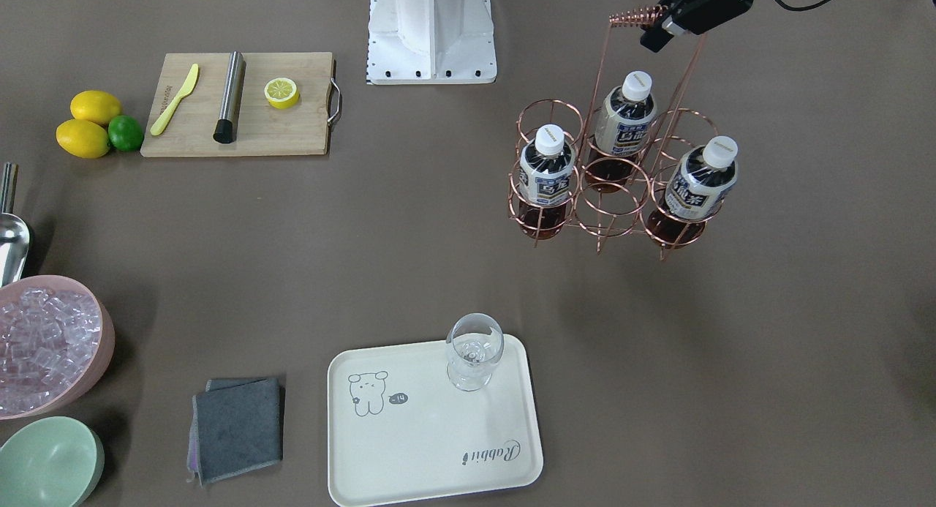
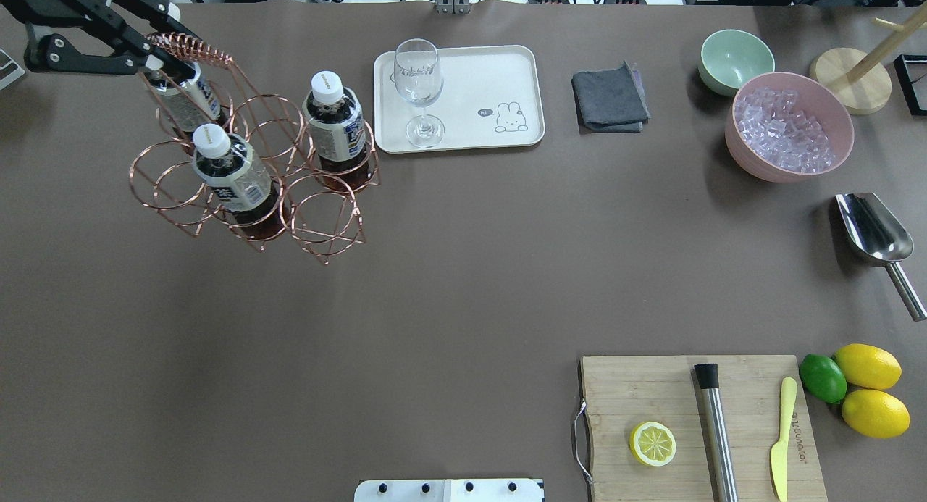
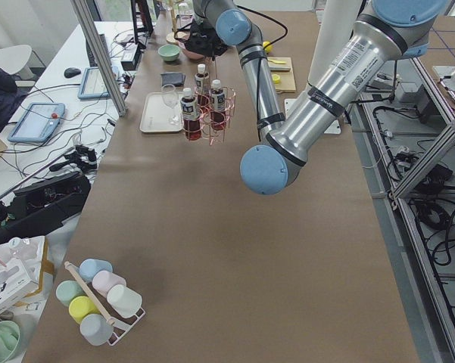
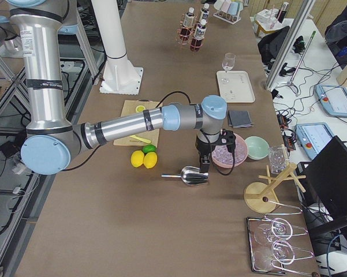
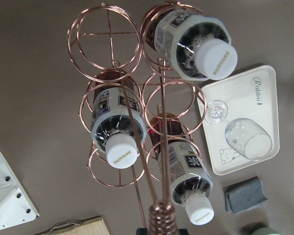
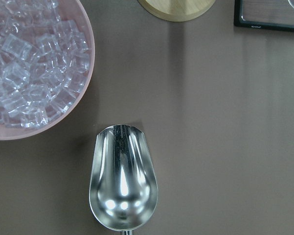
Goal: Take tea from basket to plate
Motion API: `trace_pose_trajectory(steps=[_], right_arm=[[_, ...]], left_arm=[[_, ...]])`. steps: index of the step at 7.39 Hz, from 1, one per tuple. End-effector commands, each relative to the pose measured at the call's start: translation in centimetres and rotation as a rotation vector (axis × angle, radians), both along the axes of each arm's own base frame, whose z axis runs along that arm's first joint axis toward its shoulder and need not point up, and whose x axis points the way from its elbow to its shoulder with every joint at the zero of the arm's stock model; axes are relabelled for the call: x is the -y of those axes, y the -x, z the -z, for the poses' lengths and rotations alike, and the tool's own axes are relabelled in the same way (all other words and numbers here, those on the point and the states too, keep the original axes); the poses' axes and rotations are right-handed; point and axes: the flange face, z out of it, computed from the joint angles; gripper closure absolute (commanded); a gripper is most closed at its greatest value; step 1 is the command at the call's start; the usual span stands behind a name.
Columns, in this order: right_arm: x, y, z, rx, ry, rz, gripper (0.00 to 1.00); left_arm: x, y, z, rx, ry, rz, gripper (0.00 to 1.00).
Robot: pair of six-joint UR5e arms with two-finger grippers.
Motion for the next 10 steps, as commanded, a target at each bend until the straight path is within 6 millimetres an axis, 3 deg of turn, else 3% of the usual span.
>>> trace_pose_trajectory(steps=[1,6,8,10], right_arm=[[0.0,0.0,0.0,0.0,0.0,0.0,0.0],[0.0,0.0,-0.1,-0.002,0.003,-0.003,0.0],[-0.1,0.0,-0.1,-0.002,0.003,-0.001,0.0],[0.1,0.0,-1.3,-0.008,0.025,0.0,0.0]], left_arm=[[-2.1,-4.9,1.0,-0.067,-0.017,0.059,1.0],[-8.1,-15.5,1.6,-0.203,-0.027,0.105,1.0],[-9.3,-16.6,1.5,-0.261,-0.04,0.13,1.0],[-8.8,-16.9,1.8,-0.308,0.017,0.171,1.0]])
